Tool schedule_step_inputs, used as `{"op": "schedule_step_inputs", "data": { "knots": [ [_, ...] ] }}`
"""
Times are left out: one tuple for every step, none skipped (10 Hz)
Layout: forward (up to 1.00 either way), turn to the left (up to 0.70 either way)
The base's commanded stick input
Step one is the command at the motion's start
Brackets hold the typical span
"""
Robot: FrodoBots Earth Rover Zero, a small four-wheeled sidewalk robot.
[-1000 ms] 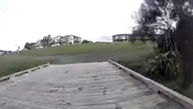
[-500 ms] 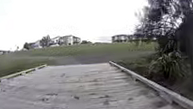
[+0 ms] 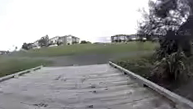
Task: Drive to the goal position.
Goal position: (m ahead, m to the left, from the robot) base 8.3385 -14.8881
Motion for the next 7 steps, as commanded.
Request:
{"op": "schedule_step_inputs", "data": {
  "knots": [
    [0.70,0.27],
    [0.70,0.14],
    [0.70,0.00],
    [0.70,0.00],
    [0.70,0.00],
    [0.70,0.00],
    [0.70,0.00]
  ]
}}
